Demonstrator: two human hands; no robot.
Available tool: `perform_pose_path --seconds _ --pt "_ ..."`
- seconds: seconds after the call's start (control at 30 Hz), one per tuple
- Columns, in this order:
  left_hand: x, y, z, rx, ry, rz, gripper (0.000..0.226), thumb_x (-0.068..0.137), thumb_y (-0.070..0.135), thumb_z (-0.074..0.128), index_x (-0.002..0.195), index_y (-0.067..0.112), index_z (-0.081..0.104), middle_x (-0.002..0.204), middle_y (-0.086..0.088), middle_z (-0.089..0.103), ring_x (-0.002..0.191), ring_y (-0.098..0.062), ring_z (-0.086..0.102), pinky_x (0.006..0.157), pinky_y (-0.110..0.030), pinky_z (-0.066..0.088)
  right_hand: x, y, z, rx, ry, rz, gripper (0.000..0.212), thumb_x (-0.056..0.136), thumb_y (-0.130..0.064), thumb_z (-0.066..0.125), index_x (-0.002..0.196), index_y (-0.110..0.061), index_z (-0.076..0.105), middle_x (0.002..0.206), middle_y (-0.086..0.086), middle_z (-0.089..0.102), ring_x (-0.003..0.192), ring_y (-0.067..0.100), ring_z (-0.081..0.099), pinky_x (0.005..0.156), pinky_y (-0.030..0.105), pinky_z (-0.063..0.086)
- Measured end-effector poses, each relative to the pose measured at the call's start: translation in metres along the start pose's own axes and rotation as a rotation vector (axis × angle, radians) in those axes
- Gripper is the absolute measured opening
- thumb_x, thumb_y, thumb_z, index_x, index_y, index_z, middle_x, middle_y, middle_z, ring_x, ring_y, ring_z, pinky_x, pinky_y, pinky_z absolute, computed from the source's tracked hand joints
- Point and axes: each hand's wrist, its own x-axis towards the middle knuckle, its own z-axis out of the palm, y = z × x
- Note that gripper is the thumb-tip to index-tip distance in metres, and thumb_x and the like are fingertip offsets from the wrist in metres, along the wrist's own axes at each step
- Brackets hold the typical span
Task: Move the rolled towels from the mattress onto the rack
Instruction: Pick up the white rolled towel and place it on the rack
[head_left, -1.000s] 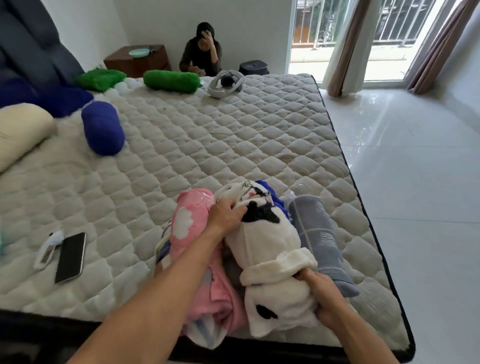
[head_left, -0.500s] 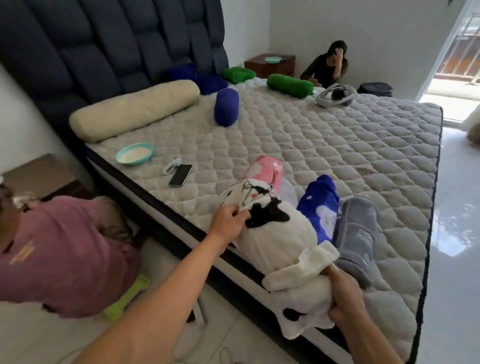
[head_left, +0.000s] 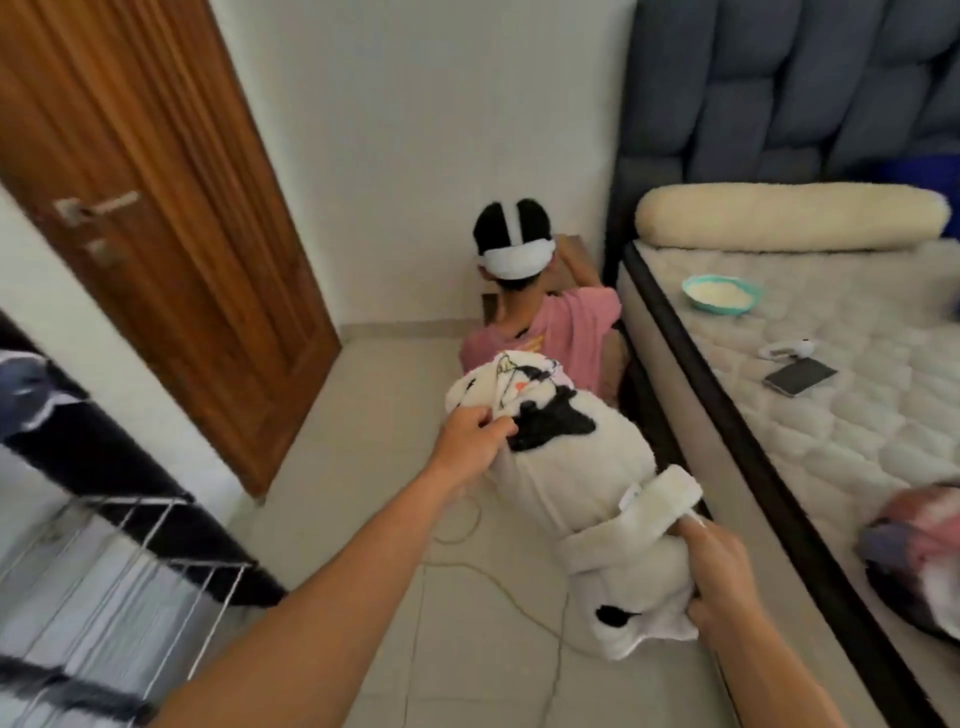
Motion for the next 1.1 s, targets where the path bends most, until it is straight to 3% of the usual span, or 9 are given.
perform_pose_path --seconds 0.1,0.3,0.47,0.53,0.63,0.77,0.87,1.0,1.1 --pt "0.000 -0.037 -0.106 -0.061 0.183 -0.070 0.024 0.071 0.028 0.063 0.060 0.015 0.045 0.059 -0.004 0.043 0.065 -0.018 0.046 0.064 -0.033 0.041 -0.016 0.006 0.099 -0.082 -0.194 -0.024 0.007 0.078 -0.013 0.066 0.078 -0.008 0.070 0.084 0.014 0.070 0.077 0.027 0.064 0.070 0.037 0.053" --pt "-0.027 -0.091 -0.266 -0.144 0.502 -0.161 0.017 0.077 0.026 0.064 0.076 0.008 0.062 0.077 -0.008 0.057 0.076 -0.020 0.055 0.069 -0.033 0.044 -0.058 0.027 0.260 -0.193 -0.465 -0.064 0.015 0.074 -0.014 0.070 0.083 -0.002 0.072 0.092 0.018 0.072 0.082 0.029 0.066 0.079 0.045 0.054" --pt "-0.070 -0.116 -0.377 -0.198 0.853 -0.166 0.025 0.076 0.026 0.061 0.060 0.014 0.047 0.067 -0.007 0.047 0.068 -0.020 0.046 0.064 -0.034 0.037 -0.114 0.041 0.374 -0.249 -0.729 -0.101 0.010 0.078 -0.017 0.068 0.070 -0.013 0.071 0.075 0.011 0.073 0.078 0.028 0.067 0.073 0.044 0.055" --pt "-0.084 -0.116 -0.412 -0.165 0.992 -0.154 0.034 0.082 0.022 0.060 0.057 0.016 0.038 0.062 -0.002 0.040 0.063 -0.017 0.038 0.059 -0.031 0.031 -0.133 0.044 0.412 -0.250 -0.824 -0.129 0.010 0.079 -0.021 0.068 0.072 -0.014 0.072 0.071 0.005 0.075 0.076 0.024 0.070 0.066 0.038 0.057" --pt "-0.095 -0.108 -0.457 -0.075 1.158 -0.099 0.027 0.088 0.020 0.054 0.066 0.015 0.039 0.066 -0.001 0.037 0.062 -0.015 0.034 0.056 -0.030 0.028 -0.162 0.042 0.464 -0.215 -0.943 -0.131 0.010 0.081 -0.021 0.068 0.082 -0.012 0.073 0.076 0.005 0.076 0.075 0.020 0.070 0.062 0.032 0.056" --pt "-0.085 -0.093 -0.510 0.149 1.288 -0.063 0.023 0.090 0.015 0.050 0.070 0.013 0.038 0.073 -0.001 0.040 0.068 -0.017 0.040 0.055 -0.028 0.029 -0.187 0.044 0.530 -0.168 -1.055 -0.091 0.012 0.083 -0.023 0.068 0.089 -0.013 0.072 0.091 0.010 0.075 0.086 0.025 0.070 0.076 0.042 0.058" --pt "-0.065 -0.092 -0.546 0.298 1.353 -0.111 0.013 0.088 0.015 0.048 0.082 0.004 0.050 0.097 -0.019 0.056 0.091 -0.034 0.055 0.068 -0.035 0.040 -0.194 0.054 0.573 -0.134 -1.110 -0.041 0.022 0.083 -0.027 0.068 0.100 -0.014 0.071 0.098 0.011 0.074 0.092 0.028 0.069 0.082 0.044 0.057" --pt "-0.038 -0.101 -0.584 0.284 1.414 -0.280 0.024 0.090 0.013 0.044 0.105 -0.002 0.055 0.115 -0.019 0.057 0.103 -0.033 0.056 0.071 -0.036 0.043 -0.197 0.070 0.616 -0.146 -1.205 0.018 0.039 0.082 -0.037 0.067 0.117 -0.020 0.065 0.108 0.007 0.072 0.099 0.027 0.067 0.084 0.045 0.056" --pt "-0.024 -0.107 -0.607 0.216 1.469 -0.376 0.029 0.088 0.011 0.042 0.111 -0.001 0.055 0.120 -0.019 0.056 0.107 -0.035 0.056 0.087 -0.046 0.052 -0.197 0.074 0.635 -0.118 -1.288 0.049 0.038 0.084 -0.031 0.068 0.120 -0.022 0.062 0.111 0.005 0.070 0.100 0.024 0.067 0.079 0.040 0.057"
